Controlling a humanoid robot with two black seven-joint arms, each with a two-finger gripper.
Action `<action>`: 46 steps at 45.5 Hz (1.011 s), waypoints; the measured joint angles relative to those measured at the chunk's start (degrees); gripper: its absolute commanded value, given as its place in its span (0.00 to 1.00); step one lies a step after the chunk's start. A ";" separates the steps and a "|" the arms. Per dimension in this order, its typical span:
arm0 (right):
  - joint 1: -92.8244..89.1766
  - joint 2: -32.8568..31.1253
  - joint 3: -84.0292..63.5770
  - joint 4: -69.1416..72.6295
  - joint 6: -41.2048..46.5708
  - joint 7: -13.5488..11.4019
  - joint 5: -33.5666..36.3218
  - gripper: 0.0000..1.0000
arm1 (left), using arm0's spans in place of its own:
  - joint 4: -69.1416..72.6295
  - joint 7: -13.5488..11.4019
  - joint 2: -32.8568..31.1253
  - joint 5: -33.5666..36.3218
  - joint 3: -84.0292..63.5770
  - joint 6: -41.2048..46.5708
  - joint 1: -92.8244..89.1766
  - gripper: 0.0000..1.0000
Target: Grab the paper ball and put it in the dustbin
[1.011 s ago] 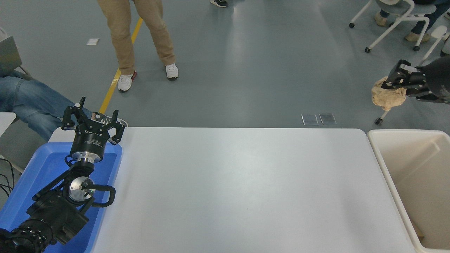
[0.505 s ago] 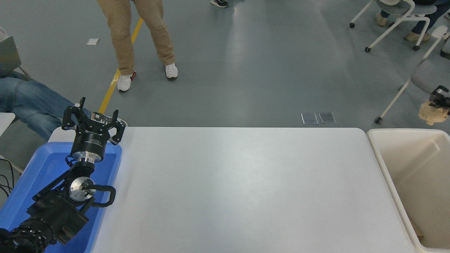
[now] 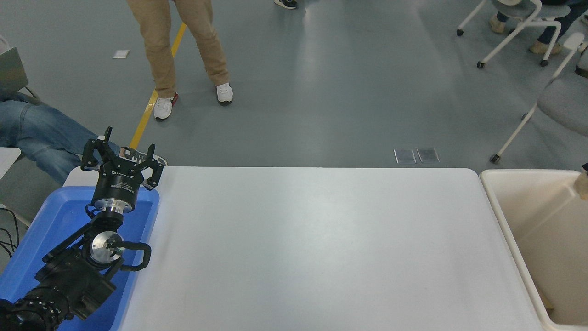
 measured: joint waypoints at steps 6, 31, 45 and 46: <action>-3.46 2.14 1.91 -2.84 -1.02 0.03 0.53 0.92 | 0.00 -0.02 0.00 0.00 0.00 0.00 0.00 0.99; -7.81 4.70 3.43 -5.38 -4.56 0.07 0.73 1.00 | 0.00 0.03 0.00 0.01 -0.01 0.00 0.00 0.99; 1.79 1.55 -3.46 -0.02 -3.69 0.32 -0.55 1.00 | -0.01 0.03 0.03 0.02 -0.02 0.00 0.00 0.99; 2.46 1.46 -4.08 0.50 -3.64 0.31 -0.57 1.00 | -0.01 0.04 0.05 0.01 -0.02 0.00 0.00 0.99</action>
